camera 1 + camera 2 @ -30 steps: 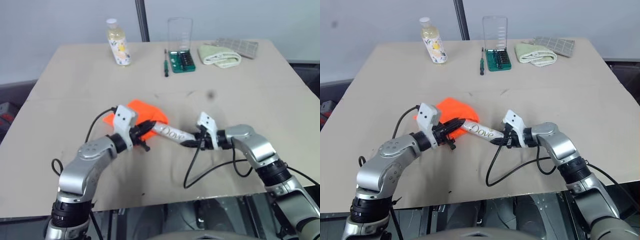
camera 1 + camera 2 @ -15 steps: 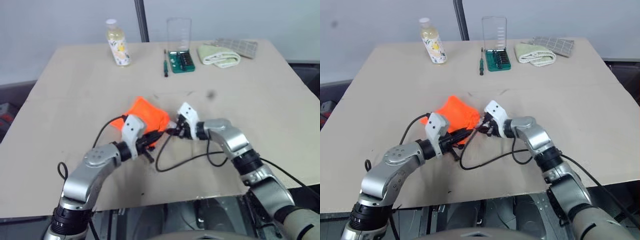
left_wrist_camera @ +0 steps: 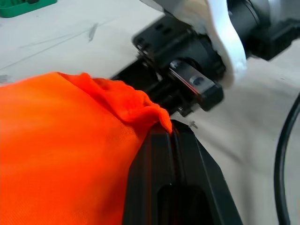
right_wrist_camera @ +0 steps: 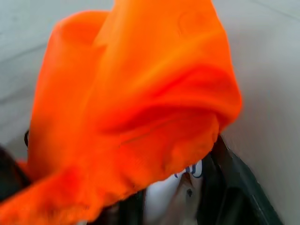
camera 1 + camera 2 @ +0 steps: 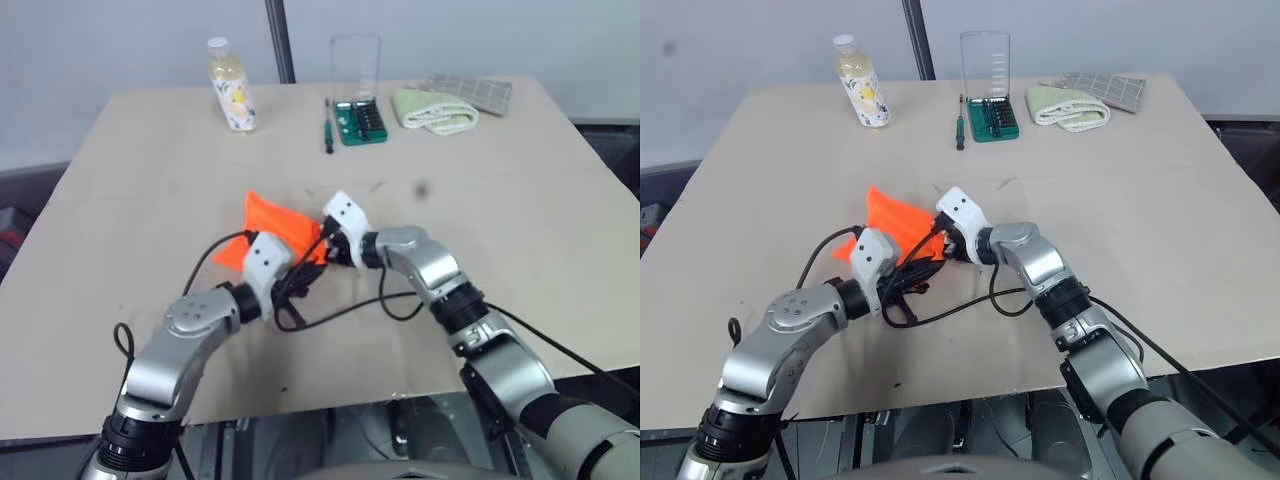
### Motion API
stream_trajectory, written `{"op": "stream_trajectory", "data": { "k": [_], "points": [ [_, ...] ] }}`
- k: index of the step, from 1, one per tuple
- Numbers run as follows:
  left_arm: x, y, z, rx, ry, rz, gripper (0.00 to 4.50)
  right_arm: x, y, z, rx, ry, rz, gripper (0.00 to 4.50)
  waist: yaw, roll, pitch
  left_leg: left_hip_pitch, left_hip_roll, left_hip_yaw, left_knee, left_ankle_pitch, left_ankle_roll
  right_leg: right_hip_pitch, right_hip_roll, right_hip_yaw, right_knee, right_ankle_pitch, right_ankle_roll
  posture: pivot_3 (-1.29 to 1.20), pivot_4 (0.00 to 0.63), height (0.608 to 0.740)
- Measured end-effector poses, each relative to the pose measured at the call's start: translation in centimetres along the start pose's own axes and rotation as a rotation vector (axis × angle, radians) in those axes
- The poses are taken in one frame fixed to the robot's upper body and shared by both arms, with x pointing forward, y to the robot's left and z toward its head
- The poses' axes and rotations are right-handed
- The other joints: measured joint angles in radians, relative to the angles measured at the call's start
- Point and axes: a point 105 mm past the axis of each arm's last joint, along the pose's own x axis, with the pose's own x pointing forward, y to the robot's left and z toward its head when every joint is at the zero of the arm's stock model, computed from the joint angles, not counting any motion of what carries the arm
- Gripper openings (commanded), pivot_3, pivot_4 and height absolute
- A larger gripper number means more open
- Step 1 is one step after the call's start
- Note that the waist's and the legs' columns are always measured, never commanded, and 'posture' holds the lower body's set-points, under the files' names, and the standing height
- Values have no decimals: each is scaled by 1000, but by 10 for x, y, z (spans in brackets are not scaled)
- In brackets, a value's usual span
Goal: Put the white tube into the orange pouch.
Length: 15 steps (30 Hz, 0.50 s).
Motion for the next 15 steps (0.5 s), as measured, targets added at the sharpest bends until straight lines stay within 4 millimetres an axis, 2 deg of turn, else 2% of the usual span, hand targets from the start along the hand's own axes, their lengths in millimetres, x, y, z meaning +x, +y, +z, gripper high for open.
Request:
{"op": "stream_trajectory", "data": {
  "k": [3, 4, 7, 9, 13, 15],
  "points": [
    [-1, 2, 0, -1, 2, 2, 0, 3, -7, 7, 61, -56, -51, 4229, -1, 0, 0, 0, 0, 0, 0, 0, 0, 0, 0, 0, 0, 0, 0, 0, 150, 740],
    [0, 7, 0, -8, 2, 12, 0, 2, -10, 11, 65, -74, -68, 4462, 0, 0, 0, 0, 0, -1, 0, 0, 0, 0, 0, 0, 0, 0, 0, 0, 150, 740],
    [4, 17, -1, -48, -1, 49, 0, -3, -13, 14, 50, -88, -67, 4462, 0, 0, 0, 0, 0, -1, 0, 0, 0, 0, 0, -1, 0, 0, 0, 0, 150, 740],
    [9, 23, -5, -107, 5, 65, 0, -15, -10, 13, 19, -95, -27, 4462, 4, 0, 0, -1, -1, -1, 0, 0, 0, 0, -1, -1, 0, 0, 0, 0, 150, 740],
    [16, 31, -9, -174, 3, 103, 0, -43, -5, 1, -22, -66, 54, 4462, 7, 0, 0, -1, -1, -1, 0, 0, 0, 0, -1, -1, -1, 0, 0, 0, 150, 740],
    [18, 41, 0, -185, -27, 141, 0, -52, 4, -12, -4, -34, 120, 4462, 2, 0, 0, -1, 0, -1, 0, 0, 0, 0, 0, -1, 0, 0, 0, 0, 150, 740]
  ]
}}
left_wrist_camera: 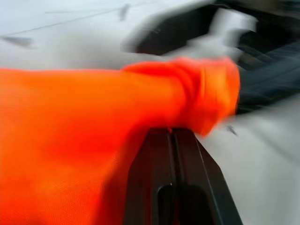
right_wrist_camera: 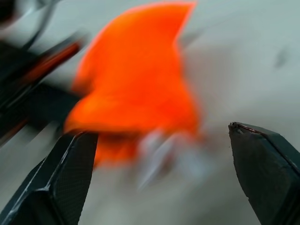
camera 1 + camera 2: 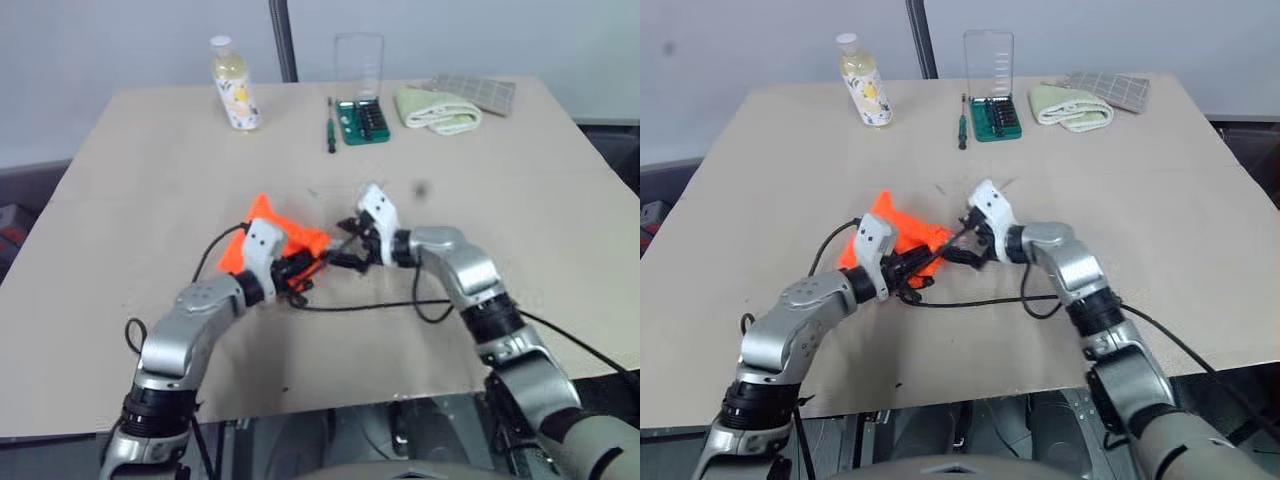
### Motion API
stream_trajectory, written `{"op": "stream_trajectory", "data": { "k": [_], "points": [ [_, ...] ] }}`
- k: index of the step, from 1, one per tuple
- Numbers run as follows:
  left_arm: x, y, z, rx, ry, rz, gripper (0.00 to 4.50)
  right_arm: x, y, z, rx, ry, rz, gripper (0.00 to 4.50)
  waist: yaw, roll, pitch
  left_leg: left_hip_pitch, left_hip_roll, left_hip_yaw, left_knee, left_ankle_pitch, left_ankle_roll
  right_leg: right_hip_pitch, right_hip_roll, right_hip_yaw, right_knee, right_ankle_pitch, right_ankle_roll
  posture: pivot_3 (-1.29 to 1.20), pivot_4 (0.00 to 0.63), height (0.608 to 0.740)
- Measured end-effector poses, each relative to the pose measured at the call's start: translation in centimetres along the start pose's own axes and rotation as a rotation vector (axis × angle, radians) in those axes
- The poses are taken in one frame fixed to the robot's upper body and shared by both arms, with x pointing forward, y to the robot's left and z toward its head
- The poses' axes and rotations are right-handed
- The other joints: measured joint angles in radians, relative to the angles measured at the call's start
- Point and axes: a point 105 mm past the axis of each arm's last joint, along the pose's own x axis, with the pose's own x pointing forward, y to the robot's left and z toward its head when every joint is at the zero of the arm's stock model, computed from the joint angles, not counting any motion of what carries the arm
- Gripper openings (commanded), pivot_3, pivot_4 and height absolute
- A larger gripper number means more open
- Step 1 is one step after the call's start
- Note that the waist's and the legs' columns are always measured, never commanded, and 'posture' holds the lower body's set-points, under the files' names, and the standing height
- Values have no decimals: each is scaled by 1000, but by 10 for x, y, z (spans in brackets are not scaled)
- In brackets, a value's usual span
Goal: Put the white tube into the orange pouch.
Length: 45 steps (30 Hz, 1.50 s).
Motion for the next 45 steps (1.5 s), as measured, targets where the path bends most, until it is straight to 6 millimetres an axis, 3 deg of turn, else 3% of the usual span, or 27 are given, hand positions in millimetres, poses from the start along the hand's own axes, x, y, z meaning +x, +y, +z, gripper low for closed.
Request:
{"op": "stream_trajectory", "data": {
  "k": [2, 7, 18, 26, 30, 35, 37, 38, 45],
  "points": [
    [2, 4, 9, -10, -30, 14, 0, -5, 6, -8, 28, 22, 29, 4462, -4, 0, 0, 1, 0, 0, 0, 0, 0, 0, 0, 0, 1, 0, 0, 0, 150, 740],
    [9, 10, 11, -79, -28, 26, 0, -9, 28, -19, 50, 60, 105, 4462, -9, 0, 0, 1, 0, 0, 1, 0, 0, 1, 0, 0, 1, 0, 0, 0, 150, 740],
    [23, 11, 23, -222, -56, 39, 0, 20, 44, -22, 179, 44, 94, 4462, -13, 0, 0, 0, -1, -1, 1, 1, -1, 0, 0, 0, 1, 0, 0, 0, 150, 740],
    [21, 14, 20, -260, -56, 54, 0, 29, 27, -18, 168, -19, -12, 4462, -14, -1, 0, 0, -1, -1, 1, 1, -1, 0, 0, 0, 1, 0, 0, 0, 150, 740],
    [17, 16, 15, -273, -43, 62, 0, 21, 22, -20, 153, -4, -17, 4462, -13, 0, 0, 0, -1, -1, 1, 1, -2, 0, 0, 0, 1, 0, 0, 0, 150, 740],
    [15, 18, 17, -275, -49, 66, 0, -5, 23, -27, 89, 94, 46, 4462, -10, 0, 0, -1, -1, -1, 1, 1, -1, 0, -1, 0, 0, 0, 0, 0, 150, 740],
    [12, 22, 19, -278, -61, 71, 0, -17, 27, -31, 74, 141, 89, 4462, -13, 0, 0, 0, -1, -1, 0, 1, -1, 0, 0, -1, 0, 0, 0, 0, 150, 740],
    [11, 20, 22, -289, -76, 49, 0, -20, 40, -33, 67, 170, 164, 4462, -16, -1, 0, 0, 0, -1, 0, 1, -1, 0, 0, -1, 0, 0, 0, 0, 150, 740],
    [6, 14, 31, -269, -104, 3, 0, 11, 59, -16, 98, 106, 250, 4462, -18, -1, 0, 0, 0, -1, 1, 1, -1, 0, 0, 0, 1, 0, 0, 0, 150, 740]
  ]
}}
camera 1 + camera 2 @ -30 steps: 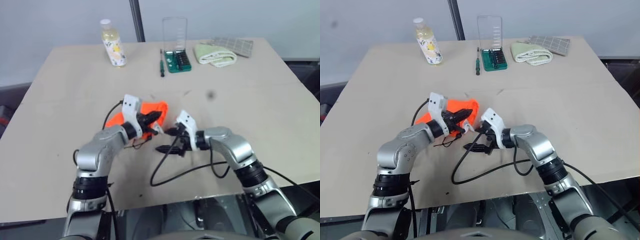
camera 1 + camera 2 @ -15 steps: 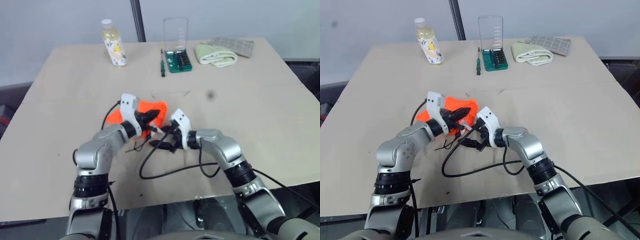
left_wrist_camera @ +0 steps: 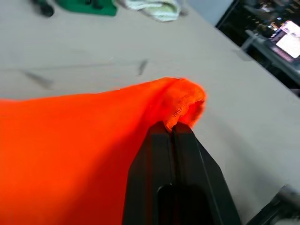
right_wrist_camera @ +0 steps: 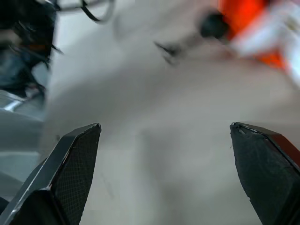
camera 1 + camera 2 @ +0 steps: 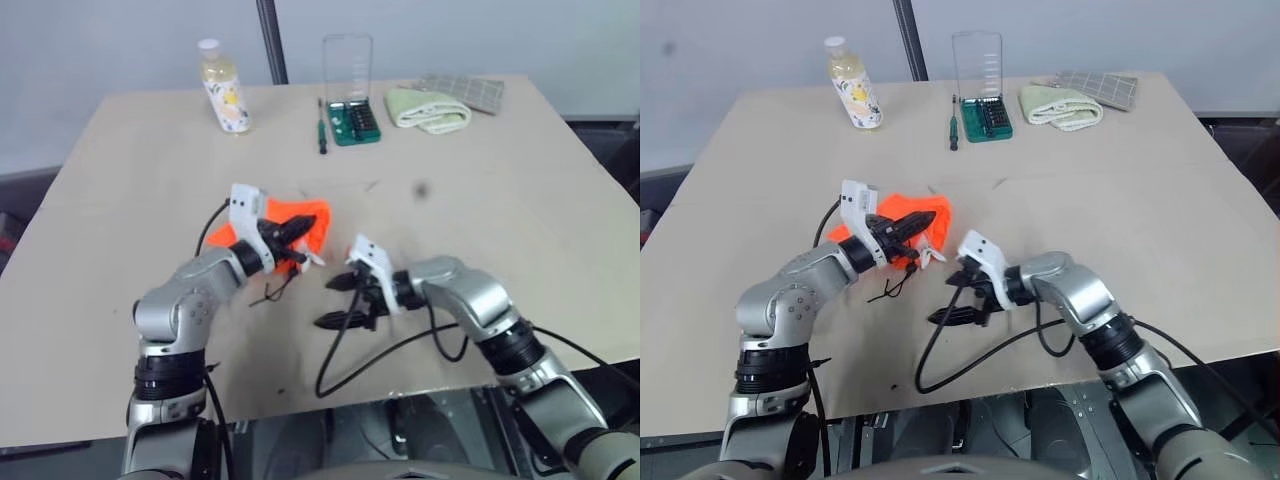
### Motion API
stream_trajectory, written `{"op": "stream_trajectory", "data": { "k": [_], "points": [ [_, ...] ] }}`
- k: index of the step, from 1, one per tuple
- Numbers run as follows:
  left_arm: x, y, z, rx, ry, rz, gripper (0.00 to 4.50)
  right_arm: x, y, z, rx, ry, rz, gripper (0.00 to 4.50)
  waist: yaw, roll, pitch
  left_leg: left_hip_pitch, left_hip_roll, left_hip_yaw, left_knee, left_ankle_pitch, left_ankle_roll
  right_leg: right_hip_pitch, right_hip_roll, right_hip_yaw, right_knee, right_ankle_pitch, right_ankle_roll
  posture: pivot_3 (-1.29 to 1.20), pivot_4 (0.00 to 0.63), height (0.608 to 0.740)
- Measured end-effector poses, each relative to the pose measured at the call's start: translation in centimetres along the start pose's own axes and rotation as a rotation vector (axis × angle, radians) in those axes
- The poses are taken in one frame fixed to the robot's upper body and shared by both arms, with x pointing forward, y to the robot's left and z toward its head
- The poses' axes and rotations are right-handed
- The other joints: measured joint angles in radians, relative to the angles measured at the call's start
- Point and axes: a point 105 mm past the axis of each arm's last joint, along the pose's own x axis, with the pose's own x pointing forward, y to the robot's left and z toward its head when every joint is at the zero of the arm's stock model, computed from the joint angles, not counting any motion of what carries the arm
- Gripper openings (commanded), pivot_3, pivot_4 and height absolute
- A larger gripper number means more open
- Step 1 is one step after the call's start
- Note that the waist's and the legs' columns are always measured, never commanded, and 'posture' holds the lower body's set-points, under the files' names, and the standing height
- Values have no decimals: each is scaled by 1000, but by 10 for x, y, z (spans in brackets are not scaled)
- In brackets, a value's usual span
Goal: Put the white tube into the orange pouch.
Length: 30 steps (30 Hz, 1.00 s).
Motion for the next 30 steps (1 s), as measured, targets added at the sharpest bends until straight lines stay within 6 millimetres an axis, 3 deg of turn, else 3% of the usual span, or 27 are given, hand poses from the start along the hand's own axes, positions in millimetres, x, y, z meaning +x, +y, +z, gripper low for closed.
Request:
{"op": "stream_trajectory", "data": {
  "k": [4, 9, 13, 18, 23, 30],
  "points": [
    [-4, -1, -4, -2, 7, -2, 0, 18, -17, 15, -18, -71, -70, 4462, 3, 0, 0, 0, 0, 0, 0, 0, 0, 0, 0, 0, 0, 0, 0, 0, 150, 740],
    [-6, -2, -6, 1, 14, -1, 0, 8, -38, 30, -159, -130, -179, 4462, 6, 0, 0, -1, -1, 0, 0, 0, -1, -1, -1, 0, -1, 0, 0, 0, 150, 740],
    [-4, -3, -7, -2, 7, 6, 0, -4, -31, 14, -169, -102, -143, 4462, 6, 0, 0, -1, -1, 0, -1, 0, -1, -1, -1, 0, -1, 0, 0, 0, 150, 740],
    [11, -5, 2, -18, -37, 15, 0, 1, -19, -10, -35, -46, -128, 4462, 6, 0, 0, 0, 0, -1, -1, 0, 0, 0, 0, 0, 0, 0, 0, 0, 150, 740],
    [17, -7, 6, -20, -48, 9, 0, 17, -7, -5, 82, -84, -111, 4462, -1, 0, 0, 1, 0, 0, -1, 0, 0, 0, 0, 1, 0, 0, 0, 0, 150, 740],
    [16, -2, 7, -40, -63, 42, 0, 45, -17, 8, 145, -195, -164, 4462, 0, 0, 0, 1, -1, 0, -1, 0, -1, 0, 0, 1, 0, 0, 0, 0, 150, 740]
  ]
}}
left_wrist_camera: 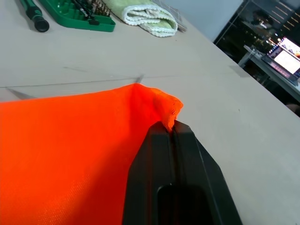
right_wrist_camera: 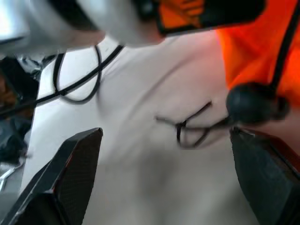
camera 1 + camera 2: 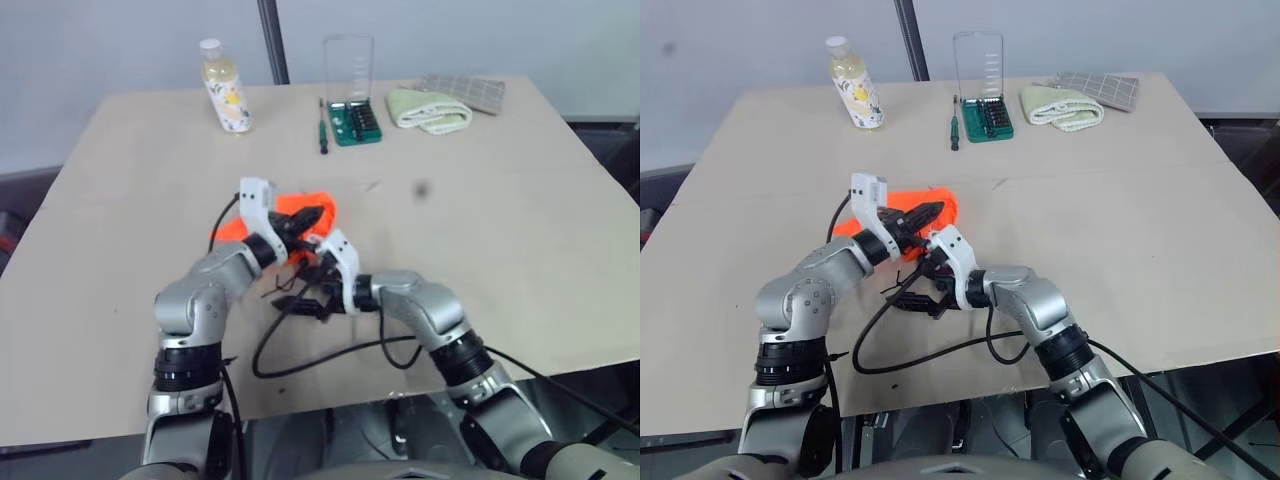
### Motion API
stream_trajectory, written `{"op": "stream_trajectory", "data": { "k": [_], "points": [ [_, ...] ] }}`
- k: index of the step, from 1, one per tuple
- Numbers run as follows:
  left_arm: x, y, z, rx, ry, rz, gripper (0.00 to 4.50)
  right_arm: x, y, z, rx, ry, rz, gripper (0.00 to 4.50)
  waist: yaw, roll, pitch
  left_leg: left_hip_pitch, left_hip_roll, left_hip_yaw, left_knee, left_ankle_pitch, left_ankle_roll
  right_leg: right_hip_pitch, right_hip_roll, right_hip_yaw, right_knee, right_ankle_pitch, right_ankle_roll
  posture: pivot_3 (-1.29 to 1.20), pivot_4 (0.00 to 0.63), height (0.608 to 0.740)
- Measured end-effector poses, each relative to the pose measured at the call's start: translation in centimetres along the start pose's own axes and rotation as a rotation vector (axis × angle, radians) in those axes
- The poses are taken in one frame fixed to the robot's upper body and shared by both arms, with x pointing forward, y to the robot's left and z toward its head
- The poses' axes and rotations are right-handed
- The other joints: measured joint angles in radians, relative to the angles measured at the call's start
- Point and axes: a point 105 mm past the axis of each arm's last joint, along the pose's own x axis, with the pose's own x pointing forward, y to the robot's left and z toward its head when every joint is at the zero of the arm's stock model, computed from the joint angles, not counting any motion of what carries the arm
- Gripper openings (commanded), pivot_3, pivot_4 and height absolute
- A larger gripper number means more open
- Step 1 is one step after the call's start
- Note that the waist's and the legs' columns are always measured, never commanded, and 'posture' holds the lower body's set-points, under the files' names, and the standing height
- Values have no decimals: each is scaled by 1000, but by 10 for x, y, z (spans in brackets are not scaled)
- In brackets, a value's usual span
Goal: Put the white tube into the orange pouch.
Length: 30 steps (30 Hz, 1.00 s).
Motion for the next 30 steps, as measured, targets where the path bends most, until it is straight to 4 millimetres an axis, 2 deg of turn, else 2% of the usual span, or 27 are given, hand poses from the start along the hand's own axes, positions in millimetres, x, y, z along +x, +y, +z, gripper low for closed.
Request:
{"op": "stream_trajectory", "data": {
  "k": [2, 4, 6, 10, 12, 13, 21, 23, 24, 27, 30],
  "points": [
    [0, 1, 0, -1, 0, 4, 0, 6, -3, 3, 14, -28, -15, 4462, 2, 0, 0, 0, 0, -1, 0, 0, 0, 0, 0, -1, 0, 0, 0, 0, 150, 740],
    [0, 2, -1, -2, 3, 9, 0, 10, -7, 4, 12, -52, -41, 3945, 3, 0, 0, 0, 0, -1, 0, 0, 0, 0, 0, -1, 0, 0, 0, 0, 150, 740],
    [0, 2, -1, -4, 3, 9, 0, 10, -12, 3, 9, -66, -65, 3215, 3, 0, 0, 0, 0, -1, 0, 0, 0, 0, 0, -1, 0, 0, 0, 0, 150, 740],
    [0, 1, -1, -6, 2, 6, 0, 10, -12, 0, 6, -60, -60, 1165, 0, 0, 0, 0, 0, -1, 0, 0, 0, 0, 0, 0, 0, 0, 0, 0, 150, 740],
    [0, 0, 0, -10, -3, -4, 0, 9, -9, 1, 1, -69, -47, 301, 1, 0, 0, 0, 0, -1, -1, 0, 0, 0, 0, -1, 0, 0, 0, 0, 150, 740],
    [0, -1, 0, -12, -4, -11, 0, 8, -8, 2, 0, -72, -42, 103, 3, 0, 0, 0, 0, -1, 0, 0, 0, 1, 0, -1, 0, 0, 0, 0, 150, 740],
    [2, 1, 3, -5, -9, 2, 0, 3, -3, -1, -16, -72, -29, 103, 2, 0, 0, 1, 0, -2, 0, 1, -1, 2, 1, -2, 0, 0, 0, 0, 150, 740],
    [2, 1, 3, -3, -9, 0, 0, -5, 0, -1, -20, -77, 0, 103, 4, 0, 0, 0, 0, -3, 0, 1, -1, 2, 0, -2, -1, 0, 0, 0, 150, 740],
    [1, 3, 5, 1, -9, 1, 0, -19, 3, 6, -38, -93, 43, 103, 4, 0, 0, -1, 0, -2, 0, 1, -1, 1, 0, -2, -2, 0, 0, 0, 150, 740],
    [-2, 1, 8, -29, -30, -31, 805, -34, 6, 18, -73, -120, 72, 0, 3, 0, 0, -1, 0, -2, 0, 1, -1, 1, 0, -2, -2, 0, 0, 0, 150, 740],
    [-7, 0, 10, -22, -33, -55, 2169, -57, 4, 40, -123, -141, 87, 0, 3, 0, 0, -1, 0, -2, 0, 1, -1, 0, 0, -2, -1, 0, 0, 0, 150, 740]
  ]
}}
